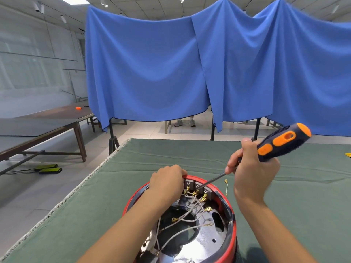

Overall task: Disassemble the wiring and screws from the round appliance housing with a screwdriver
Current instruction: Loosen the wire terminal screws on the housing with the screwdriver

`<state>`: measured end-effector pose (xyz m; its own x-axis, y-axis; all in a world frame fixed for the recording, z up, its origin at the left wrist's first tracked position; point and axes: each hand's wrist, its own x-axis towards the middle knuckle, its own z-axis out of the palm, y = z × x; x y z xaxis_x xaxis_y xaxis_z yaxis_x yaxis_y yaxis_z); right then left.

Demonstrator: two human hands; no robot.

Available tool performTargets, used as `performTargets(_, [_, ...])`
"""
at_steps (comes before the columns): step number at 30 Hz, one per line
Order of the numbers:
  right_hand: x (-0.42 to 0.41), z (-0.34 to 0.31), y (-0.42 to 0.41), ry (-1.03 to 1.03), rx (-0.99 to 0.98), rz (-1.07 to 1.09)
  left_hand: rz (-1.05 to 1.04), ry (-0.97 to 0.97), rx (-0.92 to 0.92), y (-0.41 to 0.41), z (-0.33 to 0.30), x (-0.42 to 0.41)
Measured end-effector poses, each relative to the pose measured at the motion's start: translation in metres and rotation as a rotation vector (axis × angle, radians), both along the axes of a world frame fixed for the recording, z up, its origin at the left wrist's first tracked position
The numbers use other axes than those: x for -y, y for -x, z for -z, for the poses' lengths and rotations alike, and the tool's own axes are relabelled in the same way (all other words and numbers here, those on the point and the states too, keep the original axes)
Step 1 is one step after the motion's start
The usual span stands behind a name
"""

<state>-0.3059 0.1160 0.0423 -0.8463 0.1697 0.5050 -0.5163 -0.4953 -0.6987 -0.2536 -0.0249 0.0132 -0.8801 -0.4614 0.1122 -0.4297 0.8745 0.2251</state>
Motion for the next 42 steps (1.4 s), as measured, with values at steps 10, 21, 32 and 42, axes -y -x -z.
performTargets(10, [-0.01, -0.004, 0.017, -0.43, -0.021, 0.016, 0.018, 0.013, -0.145, -0.01, 0.008, 0.007])
performTargets(21, [-0.015, -0.015, 0.015, -0.512, 0.014, -0.112, 0.129, -0.224, -0.167, -0.018, 0.008, 0.01])
performTargets(32, [-0.012, -0.015, 0.007, -0.279, -0.083, -0.093, 0.138, -0.229, -0.152, -0.018, 0.005, 0.008])
performTargets(42, [-0.004, -0.006, 0.006, -0.221, -0.075, -0.068, 0.144, -0.265, -0.156, -0.016, 0.003, 0.01])
